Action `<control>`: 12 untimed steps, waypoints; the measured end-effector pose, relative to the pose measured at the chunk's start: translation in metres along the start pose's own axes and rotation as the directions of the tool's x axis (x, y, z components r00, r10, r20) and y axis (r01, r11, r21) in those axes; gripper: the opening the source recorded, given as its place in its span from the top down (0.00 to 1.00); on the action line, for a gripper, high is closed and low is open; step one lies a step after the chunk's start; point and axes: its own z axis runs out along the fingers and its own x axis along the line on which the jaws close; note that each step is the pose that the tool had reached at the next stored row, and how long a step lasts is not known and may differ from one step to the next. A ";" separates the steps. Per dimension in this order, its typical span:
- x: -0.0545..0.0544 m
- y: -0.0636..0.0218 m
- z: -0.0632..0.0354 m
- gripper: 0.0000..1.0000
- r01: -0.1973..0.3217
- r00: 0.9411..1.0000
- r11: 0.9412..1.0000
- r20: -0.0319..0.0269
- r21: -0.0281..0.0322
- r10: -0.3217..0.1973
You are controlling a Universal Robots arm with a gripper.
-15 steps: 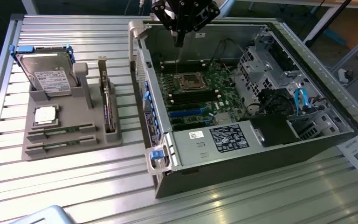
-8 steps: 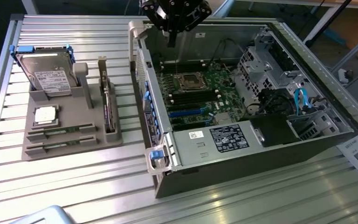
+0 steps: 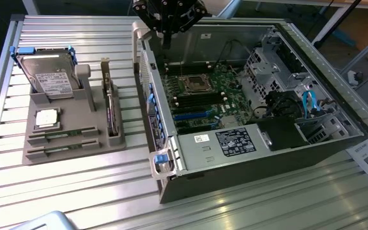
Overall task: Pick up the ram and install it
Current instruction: 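Reach for the ram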
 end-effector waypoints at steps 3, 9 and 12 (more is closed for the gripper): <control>0.009 -0.0007 -0.0003 0.90 0.000 1.000 1.000 0.000 0.000 0.000; 0.028 -0.0021 -0.0008 0.90 0.000 1.000 1.000 0.000 0.000 0.000; 0.037 -0.0028 -0.0010 0.90 0.000 1.000 1.000 0.000 0.000 0.000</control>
